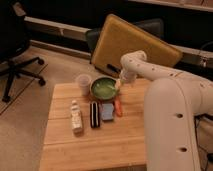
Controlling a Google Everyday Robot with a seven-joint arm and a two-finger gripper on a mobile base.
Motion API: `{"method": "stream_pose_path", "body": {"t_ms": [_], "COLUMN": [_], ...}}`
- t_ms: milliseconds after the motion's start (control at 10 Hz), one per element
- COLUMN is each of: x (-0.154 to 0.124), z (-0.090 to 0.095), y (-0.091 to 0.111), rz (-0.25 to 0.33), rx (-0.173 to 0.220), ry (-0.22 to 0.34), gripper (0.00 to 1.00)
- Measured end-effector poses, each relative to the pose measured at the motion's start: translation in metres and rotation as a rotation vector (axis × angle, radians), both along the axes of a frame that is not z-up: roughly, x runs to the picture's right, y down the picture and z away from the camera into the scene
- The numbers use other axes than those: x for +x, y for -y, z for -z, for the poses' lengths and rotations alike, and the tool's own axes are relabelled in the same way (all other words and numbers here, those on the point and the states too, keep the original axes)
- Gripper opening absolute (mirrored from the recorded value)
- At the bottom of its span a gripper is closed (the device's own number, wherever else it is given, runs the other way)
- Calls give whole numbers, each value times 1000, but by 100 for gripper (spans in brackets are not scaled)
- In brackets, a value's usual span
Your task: Drag the ceramic bowl in a circle
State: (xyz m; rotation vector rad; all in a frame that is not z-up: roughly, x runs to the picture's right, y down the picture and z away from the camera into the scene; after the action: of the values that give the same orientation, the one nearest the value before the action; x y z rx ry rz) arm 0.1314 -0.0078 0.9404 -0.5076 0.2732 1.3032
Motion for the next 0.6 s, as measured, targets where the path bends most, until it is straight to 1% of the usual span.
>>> {"method": "stream_pose_path", "body": {"t_ms": [200, 400, 500, 600], "x": [0, -6, -7, -7], "z": [-15, -24, -25, -25], "y": [-8, -14, -16, -15], "rz": [-8, -14, -14, -14], "rx": [-48, -90, -99, -98], "ry": [25, 78, 88, 88], "gripper": [65, 65, 65, 65]}}
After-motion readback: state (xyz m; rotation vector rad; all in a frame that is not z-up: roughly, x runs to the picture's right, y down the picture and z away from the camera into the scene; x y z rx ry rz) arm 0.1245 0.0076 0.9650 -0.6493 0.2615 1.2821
